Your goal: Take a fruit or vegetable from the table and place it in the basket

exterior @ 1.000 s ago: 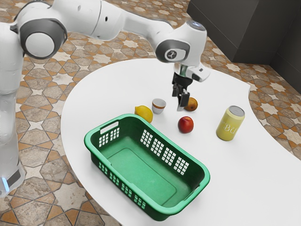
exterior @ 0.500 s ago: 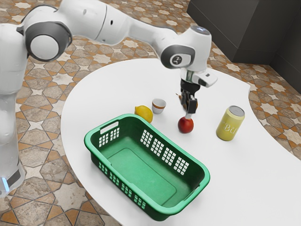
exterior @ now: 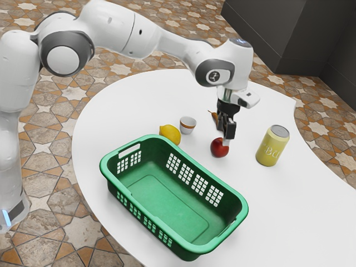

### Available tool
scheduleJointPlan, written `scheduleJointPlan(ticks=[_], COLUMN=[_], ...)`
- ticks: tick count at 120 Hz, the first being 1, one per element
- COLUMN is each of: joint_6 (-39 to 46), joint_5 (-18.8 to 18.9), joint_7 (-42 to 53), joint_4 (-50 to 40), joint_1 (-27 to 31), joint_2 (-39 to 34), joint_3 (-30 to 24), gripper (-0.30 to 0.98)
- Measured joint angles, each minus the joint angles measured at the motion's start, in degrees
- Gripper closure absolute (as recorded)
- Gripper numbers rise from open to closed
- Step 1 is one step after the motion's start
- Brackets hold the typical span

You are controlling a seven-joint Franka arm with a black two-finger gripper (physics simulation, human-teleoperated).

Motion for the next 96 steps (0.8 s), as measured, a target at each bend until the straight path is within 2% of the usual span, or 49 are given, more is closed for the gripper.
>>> scheduleJointPlan(ticks=[96], joint_6=[-0.16], joint_5=[-1.11], joint_7=[0.93], joint_4=[-0.3], joint_1=[1.55], joint_2=[3.17], joint_3=[-0.92], gripper=[0.0])
